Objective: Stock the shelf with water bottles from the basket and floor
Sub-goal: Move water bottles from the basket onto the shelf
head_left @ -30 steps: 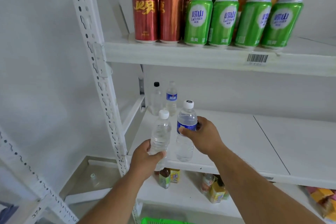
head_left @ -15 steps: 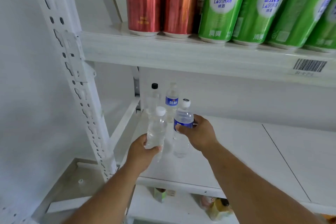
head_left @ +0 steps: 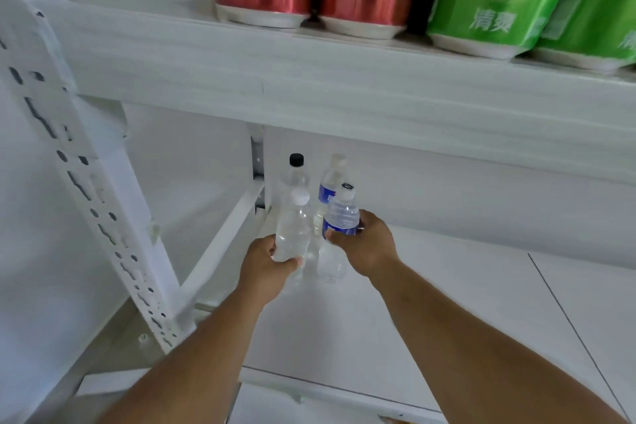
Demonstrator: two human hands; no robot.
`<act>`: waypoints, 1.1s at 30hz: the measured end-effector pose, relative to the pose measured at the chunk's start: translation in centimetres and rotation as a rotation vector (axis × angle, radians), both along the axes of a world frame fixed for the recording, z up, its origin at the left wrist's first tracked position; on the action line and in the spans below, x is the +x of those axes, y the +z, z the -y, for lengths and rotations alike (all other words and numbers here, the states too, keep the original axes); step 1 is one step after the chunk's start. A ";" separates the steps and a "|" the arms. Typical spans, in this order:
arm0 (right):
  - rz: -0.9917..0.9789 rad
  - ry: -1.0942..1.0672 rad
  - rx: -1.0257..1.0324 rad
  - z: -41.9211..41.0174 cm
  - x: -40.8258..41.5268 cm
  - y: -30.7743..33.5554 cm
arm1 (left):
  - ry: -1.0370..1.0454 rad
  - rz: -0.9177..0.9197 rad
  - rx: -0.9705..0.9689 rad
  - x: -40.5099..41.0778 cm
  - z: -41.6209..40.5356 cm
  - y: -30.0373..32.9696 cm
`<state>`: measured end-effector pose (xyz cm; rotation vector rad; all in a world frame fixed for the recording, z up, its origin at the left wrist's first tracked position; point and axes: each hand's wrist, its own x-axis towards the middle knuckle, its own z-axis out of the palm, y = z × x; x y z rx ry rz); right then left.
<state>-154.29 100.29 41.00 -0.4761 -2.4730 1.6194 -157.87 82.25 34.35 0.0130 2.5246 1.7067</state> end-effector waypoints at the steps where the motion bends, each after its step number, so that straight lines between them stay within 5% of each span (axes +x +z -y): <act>1: 0.002 0.000 0.003 0.0 -0.5 -0.3 | -0.002 -0.004 -0.004 -0.6 0.0 -0.2; 33: 0.025 -0.032 0.047 0.0 -6.3 -2.8 | -0.062 0.016 0.061 -8.2 -0.6 -2.3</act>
